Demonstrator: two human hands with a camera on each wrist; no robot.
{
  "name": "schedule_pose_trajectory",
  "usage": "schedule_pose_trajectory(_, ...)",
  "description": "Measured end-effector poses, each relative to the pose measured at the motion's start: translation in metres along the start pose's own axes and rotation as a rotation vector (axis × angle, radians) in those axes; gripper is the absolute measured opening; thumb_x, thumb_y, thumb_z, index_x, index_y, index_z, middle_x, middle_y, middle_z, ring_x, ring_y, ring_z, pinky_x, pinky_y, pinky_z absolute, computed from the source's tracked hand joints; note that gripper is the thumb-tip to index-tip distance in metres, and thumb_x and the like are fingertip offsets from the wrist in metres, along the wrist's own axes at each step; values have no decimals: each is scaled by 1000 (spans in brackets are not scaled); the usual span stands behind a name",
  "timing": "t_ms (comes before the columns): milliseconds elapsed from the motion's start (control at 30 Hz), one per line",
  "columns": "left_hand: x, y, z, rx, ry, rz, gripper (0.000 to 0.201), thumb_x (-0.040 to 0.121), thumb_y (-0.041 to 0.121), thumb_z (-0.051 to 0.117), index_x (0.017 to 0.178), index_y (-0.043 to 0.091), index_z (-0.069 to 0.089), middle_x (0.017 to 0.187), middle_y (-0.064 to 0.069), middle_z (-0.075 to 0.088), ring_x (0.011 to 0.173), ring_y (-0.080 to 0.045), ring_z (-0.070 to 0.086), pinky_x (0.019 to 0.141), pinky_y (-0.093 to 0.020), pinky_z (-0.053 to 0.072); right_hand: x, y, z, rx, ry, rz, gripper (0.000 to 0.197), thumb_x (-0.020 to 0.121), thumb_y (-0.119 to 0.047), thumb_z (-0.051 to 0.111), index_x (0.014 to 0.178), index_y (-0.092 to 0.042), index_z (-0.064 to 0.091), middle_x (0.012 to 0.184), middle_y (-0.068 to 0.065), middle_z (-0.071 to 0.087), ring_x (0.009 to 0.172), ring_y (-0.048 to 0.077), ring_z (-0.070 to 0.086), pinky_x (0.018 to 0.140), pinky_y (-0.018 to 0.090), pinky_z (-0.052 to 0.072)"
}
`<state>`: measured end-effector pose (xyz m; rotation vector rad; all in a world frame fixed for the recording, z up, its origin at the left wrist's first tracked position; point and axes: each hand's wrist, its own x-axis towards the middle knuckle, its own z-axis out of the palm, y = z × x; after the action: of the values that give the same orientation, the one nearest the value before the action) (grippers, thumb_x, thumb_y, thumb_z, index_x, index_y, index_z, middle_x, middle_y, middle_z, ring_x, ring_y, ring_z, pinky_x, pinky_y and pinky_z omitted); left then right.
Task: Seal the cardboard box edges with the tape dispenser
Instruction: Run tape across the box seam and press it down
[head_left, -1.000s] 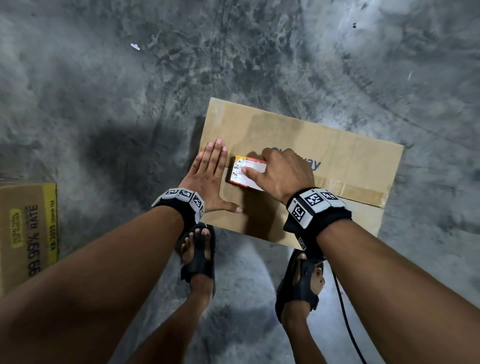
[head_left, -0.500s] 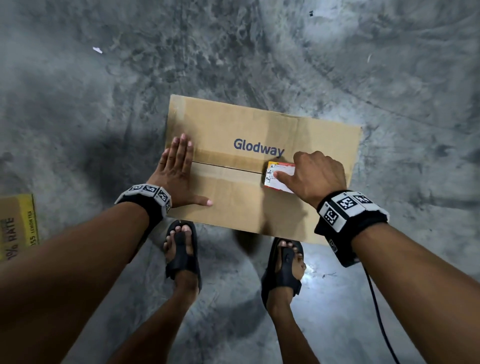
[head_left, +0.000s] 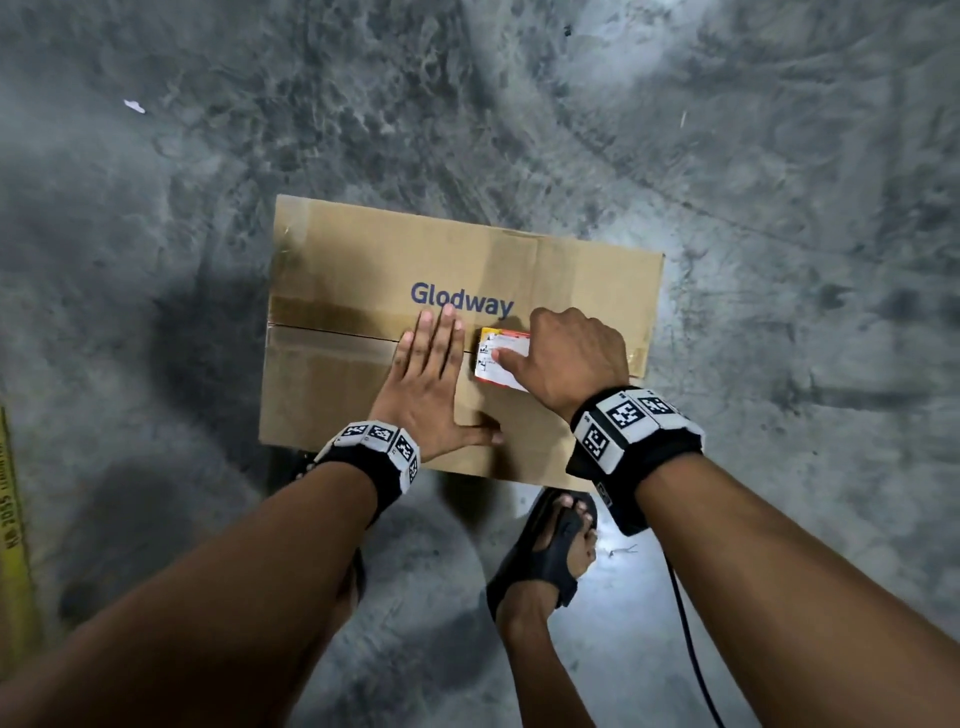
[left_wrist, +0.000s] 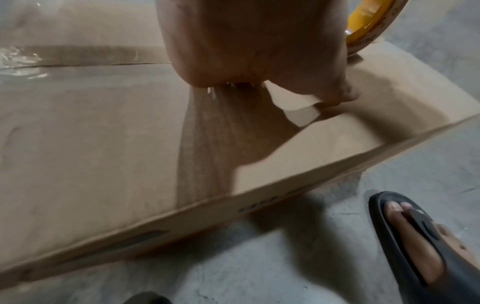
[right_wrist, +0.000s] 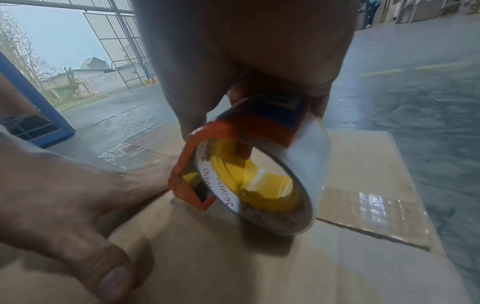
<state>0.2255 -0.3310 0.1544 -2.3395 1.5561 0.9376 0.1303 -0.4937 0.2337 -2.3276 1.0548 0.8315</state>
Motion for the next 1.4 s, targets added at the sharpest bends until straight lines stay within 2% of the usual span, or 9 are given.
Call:
schedule_pose_trajectory(333, 2, 1, 3, 54, 0, 19, 148, 51, 103, 36, 154, -1, 15, 165, -17, 8, 153, -34, 6, 122, -51, 14, 2, 19, -3, 113, 0, -75, 44, 91, -56, 59, 124, -27, 66, 117, 8, 68, 107, 30, 65, 82, 35, 46)
schedule_pose_trajectory(566, 6, 9, 1, 51, -89, -40, 150, 49, 102, 41, 154, 9, -14, 163, -7, -22, 150, -27, -21, 123, -46, -4, -25, 99, -15, 122, -52, -29, 49, 91, -60, 58, 122, -22, 64, 119, 12, 65, 111, 33, 62, 84, 37, 46)
schedule_pose_trajectory(700, 7, 9, 0, 51, -94, -61, 148, 50, 103, 36, 152, 11, -21, 160, -4, -30, 149, -25, -26, 123, -47, -5, -48, 190, -24, 18, -78, 114, 51, 88, -66, 56, 111, -21, 63, 111, 13, 67, 104, 35, 64, 81, 40, 49)
schedule_pose_trajectory(800, 7, 9, 1, 54, -94, -63, 148, 51, 104, 34, 152, 12, -23, 161, -6, -28, 149, -26, -26, 123, -48, -4, -54, 223, -27, -12, -72, 190, 55, 87, -68, 56, 109, -19, 65, 108, 15, 67, 101, 36, 64, 79, 39, 48)
schedule_pose_trajectory(933, 8, 8, 2, 42, -94, -62, 147, 50, 104, 34, 149, 14, -29, 161, -5, -30, 148, -25, -29, 123, -47, -7, -39, 209, -15, -67, -79, 153, 51, 92, -60, 55, 114, -15, 63, 115, 15, 66, 105, 35, 63, 77, 37, 44)
schedule_pose_trajectory(1066, 8, 5, 5, 33, -99, -50, 149, 51, 102, 38, 152, 10, -21, 161, -7, -29, 148, -27, -28, 122, -47, -8, -20, 181, -1, -69, -63, 119, 44, 94, -51, 56, 113, -12, 63, 115, 15, 65, 108, 35, 62, 83, 38, 45)
schedule_pose_trajectory(1200, 9, 4, 6, 27, -75, -33, 150, 51, 101, 39, 153, 8, -17, 160, -7, -29, 148, -28, -27, 122, -47, -9, -8, 165, 0, -125, -10, 118, 35, 92, -43, 61, 106, -11, 66, 108, 13, 67, 103, 35, 64, 77, 36, 43)
schedule_pose_trajectory(1299, 8, 4, 5, 20, -76, -23, 151, 51, 101, 41, 153, 7, -18, 161, -8, -29, 148, -28, -27, 122, -47, -11, -7, 159, 9, -208, -79, 136, 24, 87, -30, 63, 102, -13, 70, 101, 9, 70, 95, 32, 69, 68, 32, 40)
schedule_pose_trajectory(1399, 7, 0, 4, 0, -55, -14, 151, 51, 100, 44, 153, 8, -18, 161, -8, -28, 149, -29, -27, 121, -46, -12, -10, 159, 30, -176, -93, 208, 26, 89, -29, 60, 105, -12, 70, 106, 10, 70, 97, 32, 69, 70, 33, 41)
